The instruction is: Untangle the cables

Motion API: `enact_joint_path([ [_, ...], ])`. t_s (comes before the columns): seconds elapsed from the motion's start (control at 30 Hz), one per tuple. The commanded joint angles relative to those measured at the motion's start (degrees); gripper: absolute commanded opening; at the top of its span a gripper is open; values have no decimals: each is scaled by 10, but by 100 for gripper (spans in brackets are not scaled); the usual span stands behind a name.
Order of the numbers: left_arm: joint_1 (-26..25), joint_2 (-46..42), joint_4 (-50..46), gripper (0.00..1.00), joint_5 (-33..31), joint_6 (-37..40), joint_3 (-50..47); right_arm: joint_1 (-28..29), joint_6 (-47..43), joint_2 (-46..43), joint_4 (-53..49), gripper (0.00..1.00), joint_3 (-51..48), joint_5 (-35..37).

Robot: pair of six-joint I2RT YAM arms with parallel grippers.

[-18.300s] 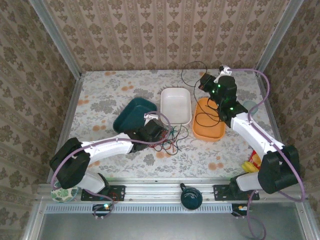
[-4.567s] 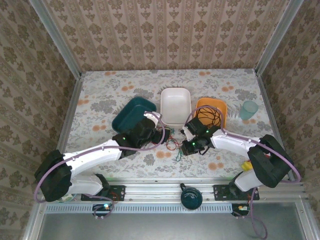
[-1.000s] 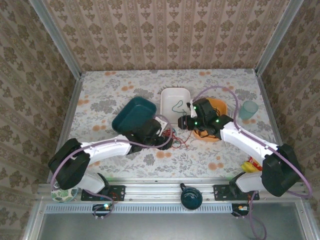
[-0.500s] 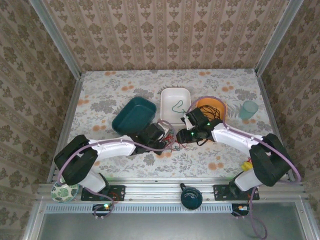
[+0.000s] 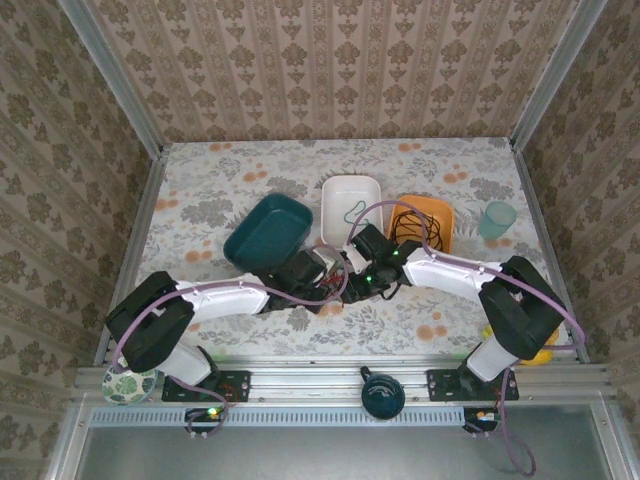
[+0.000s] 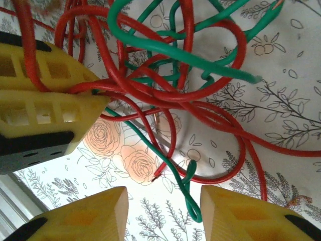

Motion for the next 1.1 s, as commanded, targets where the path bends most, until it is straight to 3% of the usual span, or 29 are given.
enact_joint_path([
  [0.0, -3, 14, -8, 0, 0, -8, 2, 0, -16, 19, -16, 43, 4, -2],
  [0.23, -2, 8, -8, 0, -1, -10, 0, 2, -16, 50, 2, 39, -1, 2],
  [0.37, -2, 8, -6, 0, -7, -11, -1, 3, -17, 44, -3, 12, -5, 2],
  [0.47, 5, 14, -7, 0, -15, -19, 0, 2, -15, 10, -5, 2, -20, 23],
  [0.53, 13, 17, -2, 2, -17, -26, -3, 2, -12, -18, -12, 1, -27, 53],
  [0.67, 34, 19, 21, 20, -13, -44, -18, -2, -9, -85, -37, 0, -31, 116],
  [0.7, 39, 20, 27, 21, -10, -47, -21, -3, -9, -100, -42, 0, -31, 127],
  [0.97, 59, 26, 52, 20, 5, -51, -36, -28, -4, -202, -73, 0, -6, 174],
  [1.07, 60, 30, 54, 10, 8, -49, -35, -39, 1, -225, -73, 0, 2, 179],
])
